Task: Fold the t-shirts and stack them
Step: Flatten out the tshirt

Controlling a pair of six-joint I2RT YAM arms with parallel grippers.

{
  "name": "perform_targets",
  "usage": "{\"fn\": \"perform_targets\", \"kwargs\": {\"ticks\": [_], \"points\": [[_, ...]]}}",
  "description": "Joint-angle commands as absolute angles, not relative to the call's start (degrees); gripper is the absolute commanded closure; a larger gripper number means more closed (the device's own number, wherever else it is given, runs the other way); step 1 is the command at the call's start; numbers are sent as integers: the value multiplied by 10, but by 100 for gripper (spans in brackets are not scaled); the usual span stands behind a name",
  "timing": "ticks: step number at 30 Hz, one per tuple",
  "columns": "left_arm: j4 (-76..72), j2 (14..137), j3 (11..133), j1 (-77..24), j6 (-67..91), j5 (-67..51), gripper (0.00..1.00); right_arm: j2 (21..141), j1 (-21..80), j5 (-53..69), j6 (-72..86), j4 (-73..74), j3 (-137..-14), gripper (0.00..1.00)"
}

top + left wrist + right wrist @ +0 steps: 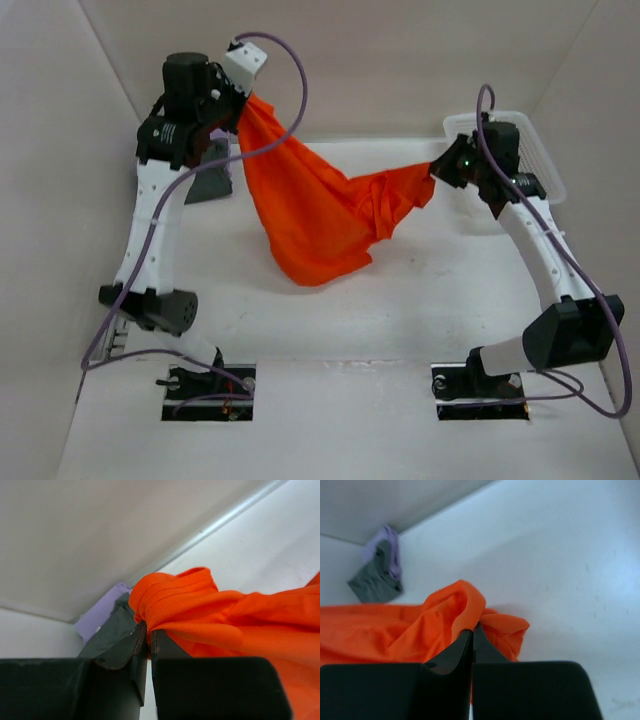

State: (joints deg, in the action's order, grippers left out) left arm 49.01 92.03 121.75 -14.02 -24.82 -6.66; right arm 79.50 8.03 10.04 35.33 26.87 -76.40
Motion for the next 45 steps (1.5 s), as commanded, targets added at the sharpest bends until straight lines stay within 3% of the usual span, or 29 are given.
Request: {"fn": "perform_targets", "kwargs": {"ticks": [1, 4, 8, 14, 17, 19, 23, 27, 31, 33, 36, 37, 41, 45], "points": [[415, 961, 1339, -102, -214, -44, 100, 788, 70, 136, 336, 237, -880, 99], [403, 912, 1287, -99, -222, -82, 99, 756, 55, 136, 329, 246, -856, 97], [378, 806, 1002, -141, -260, -97, 97, 732, 37, 154, 323, 236, -732, 85], [381, 721, 648, -244, -289, -102, 95, 716, 15, 118, 300, 228, -606, 80], [388, 697, 541, -277, -298, -93, 95, 692, 4, 91, 291, 233, -575, 79], [399, 681, 511, -283, -298, -94, 95, 680, 5, 81, 288, 238, -567, 72], [435, 676, 546, -289, -274, -120, 95, 670, 66, 83, 301, 227, -559, 65], [482, 723, 715, -307, -201, -212, 97, 665, 165, 74, 335, 203, -551, 58], [523, 822, 932, -450, -170, -303, 95, 638, 177, 52, 376, 190, -536, 58], [543, 883, 1023, -529, -176, -319, 88, 616, 140, 36, 378, 206, -534, 58], [568, 937, 1104, -588, -207, -340, 55, 571, 75, 22, 366, 245, -539, 52], [567, 939, 1109, -588, -217, -344, 48, 556, 55, 18, 357, 255, -539, 50], [537, 902, 1075, -515, -216, -355, 41, 519, 0, 17, 324, 286, -528, 47], [510, 854, 1020, -384, -194, -386, 39, 518, 24, 0, 327, 280, -501, 43]]}}
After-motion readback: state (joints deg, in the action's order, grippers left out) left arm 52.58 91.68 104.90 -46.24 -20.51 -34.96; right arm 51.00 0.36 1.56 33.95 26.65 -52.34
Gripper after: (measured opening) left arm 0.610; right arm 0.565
